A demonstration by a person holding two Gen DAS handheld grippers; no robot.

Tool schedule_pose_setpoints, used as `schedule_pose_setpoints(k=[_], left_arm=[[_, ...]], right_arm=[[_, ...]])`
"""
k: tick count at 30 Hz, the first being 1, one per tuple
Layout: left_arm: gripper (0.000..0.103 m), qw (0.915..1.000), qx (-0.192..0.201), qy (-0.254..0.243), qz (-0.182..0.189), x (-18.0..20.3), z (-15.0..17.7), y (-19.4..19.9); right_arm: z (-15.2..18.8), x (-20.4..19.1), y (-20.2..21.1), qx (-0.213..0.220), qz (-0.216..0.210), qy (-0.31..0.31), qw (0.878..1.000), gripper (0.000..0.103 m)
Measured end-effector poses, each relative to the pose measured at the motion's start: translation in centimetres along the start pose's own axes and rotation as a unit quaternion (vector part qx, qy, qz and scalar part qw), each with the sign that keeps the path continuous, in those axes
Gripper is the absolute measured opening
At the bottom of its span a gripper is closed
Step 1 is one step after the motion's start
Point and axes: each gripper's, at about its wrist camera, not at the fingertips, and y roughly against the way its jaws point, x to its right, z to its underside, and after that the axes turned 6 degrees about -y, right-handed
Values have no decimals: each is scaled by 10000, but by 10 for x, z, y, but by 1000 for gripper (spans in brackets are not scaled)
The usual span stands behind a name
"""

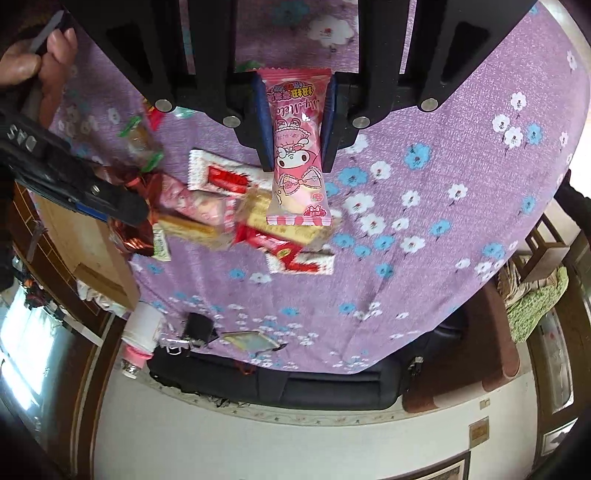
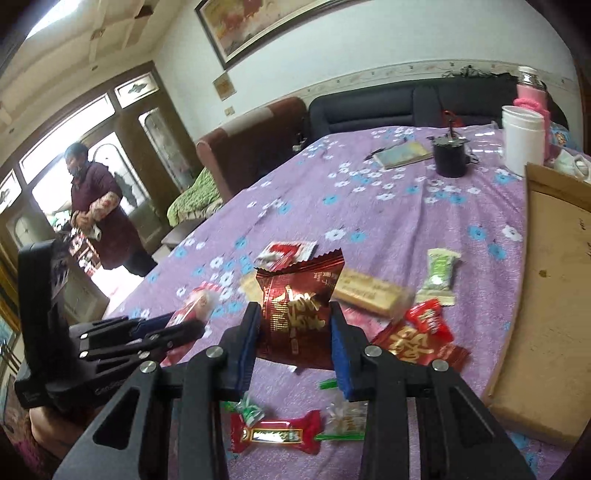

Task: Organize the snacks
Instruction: 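Carry both snacks into the cardboard tray and open both grippers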

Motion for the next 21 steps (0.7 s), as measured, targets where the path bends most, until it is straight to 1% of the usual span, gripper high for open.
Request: schedule_pose_setpoints(k=[5,11,17,21], left_arm=[[24,9997,105,-180,123,16,-12,10],[24,9984,204,-410,342,44,-32,15],[24,9954,293,-668,614,81,-59,15],[24,9919,241,-864,895,118,-82,4]], right_arm=[[-11,17,13,187,80,-269,9994,35],[-30,50,32,481,251,-741,9958,34],[-44,94,57,800,486,-1308,9870,34],[-52,134,76,987,625,-1809,9765,34]])
